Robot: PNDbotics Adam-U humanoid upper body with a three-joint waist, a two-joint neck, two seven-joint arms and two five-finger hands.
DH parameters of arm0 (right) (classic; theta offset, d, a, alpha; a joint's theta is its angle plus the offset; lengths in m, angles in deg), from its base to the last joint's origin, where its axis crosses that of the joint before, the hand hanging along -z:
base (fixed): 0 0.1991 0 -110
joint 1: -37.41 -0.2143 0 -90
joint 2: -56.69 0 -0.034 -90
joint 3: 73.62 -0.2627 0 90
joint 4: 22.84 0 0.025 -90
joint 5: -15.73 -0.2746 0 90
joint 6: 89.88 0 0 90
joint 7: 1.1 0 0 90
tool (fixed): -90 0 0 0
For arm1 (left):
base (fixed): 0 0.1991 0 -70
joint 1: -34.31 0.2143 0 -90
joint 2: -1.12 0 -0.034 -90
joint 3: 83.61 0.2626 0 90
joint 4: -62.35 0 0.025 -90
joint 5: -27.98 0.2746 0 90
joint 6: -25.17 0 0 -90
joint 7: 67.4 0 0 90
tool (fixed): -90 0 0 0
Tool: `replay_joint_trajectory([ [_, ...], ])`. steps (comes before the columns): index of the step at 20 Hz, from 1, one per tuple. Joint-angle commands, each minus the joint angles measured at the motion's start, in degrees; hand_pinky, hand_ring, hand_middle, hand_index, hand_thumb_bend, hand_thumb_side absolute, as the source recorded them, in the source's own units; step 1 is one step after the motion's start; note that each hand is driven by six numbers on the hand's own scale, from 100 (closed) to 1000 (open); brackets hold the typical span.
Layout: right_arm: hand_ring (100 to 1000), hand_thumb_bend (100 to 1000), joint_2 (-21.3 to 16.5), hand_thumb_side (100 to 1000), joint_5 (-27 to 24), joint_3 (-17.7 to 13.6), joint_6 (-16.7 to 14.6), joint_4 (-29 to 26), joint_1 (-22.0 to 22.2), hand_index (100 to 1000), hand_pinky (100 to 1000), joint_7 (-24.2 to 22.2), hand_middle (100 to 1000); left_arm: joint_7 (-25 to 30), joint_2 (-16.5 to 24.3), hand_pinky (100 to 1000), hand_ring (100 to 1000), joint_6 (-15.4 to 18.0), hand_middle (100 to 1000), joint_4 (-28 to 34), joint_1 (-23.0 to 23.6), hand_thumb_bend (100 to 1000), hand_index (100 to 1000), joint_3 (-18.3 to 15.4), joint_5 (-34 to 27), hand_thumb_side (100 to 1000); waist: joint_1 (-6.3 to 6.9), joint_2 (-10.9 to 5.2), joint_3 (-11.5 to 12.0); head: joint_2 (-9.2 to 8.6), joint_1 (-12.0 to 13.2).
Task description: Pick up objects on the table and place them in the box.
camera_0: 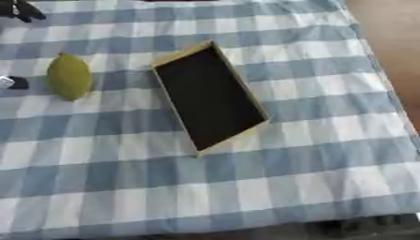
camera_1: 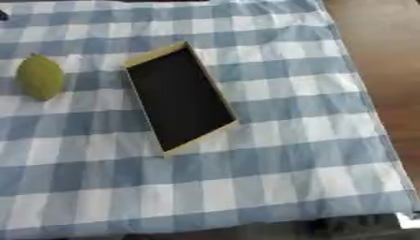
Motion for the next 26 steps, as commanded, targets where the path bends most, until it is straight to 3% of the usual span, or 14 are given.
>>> replay_joint_trajectory([
  [1,647,100,-1.1,602,-0.4,-0.1,0.0,-0.9,-0.6,664,783,-0.2,612,1.5,-1.5,912,868,0.3,889,-3.2,-3.2,643,931,-0.1,1.4,100,-0.06,-1.29,-0.1,0.30,0.1],
  [8,647,100,-0.8,604,-0.6,0.0,0.1,-0.9,-0.7,664,784,-0.2,612,3.7,-7.8,912,868,0.7,893,-11.3,-8.6,636,933,-0.4,5.4,100,-0.17,-1.14,-0.5,0.30,0.8],
  [16,648,100,-0.1,606,-0.8,0.2,0.2,-0.9,-1.0,664,784,-0.6,612,0.2,-13.6,899,856,-0.9,880,-18.5,-12.4,622,919,-3.0,13.4,100,-0.36,-0.69,-1.2,0.30,1.8],
  [21,648,100,-0.2,606,-0.7,0.1,0.2,-0.9,-1.0,664,785,-0.6,611,2.6,-13.6,860,834,-0.2,822,-19.5,-12.3,613,898,-2.8,15.3,100,-0.12,-0.50,-1.3,0.30,1.9],
  [26,649,100,-0.3,607,-0.7,0.0,0.3,-0.9,-1.0,664,785,-0.5,611,4.4,-11.5,800,794,0.1,750,-16.3,-10.9,621,853,-2.1,18.2,100,0.18,-0.51,-0.9,0.30,1.3],
])
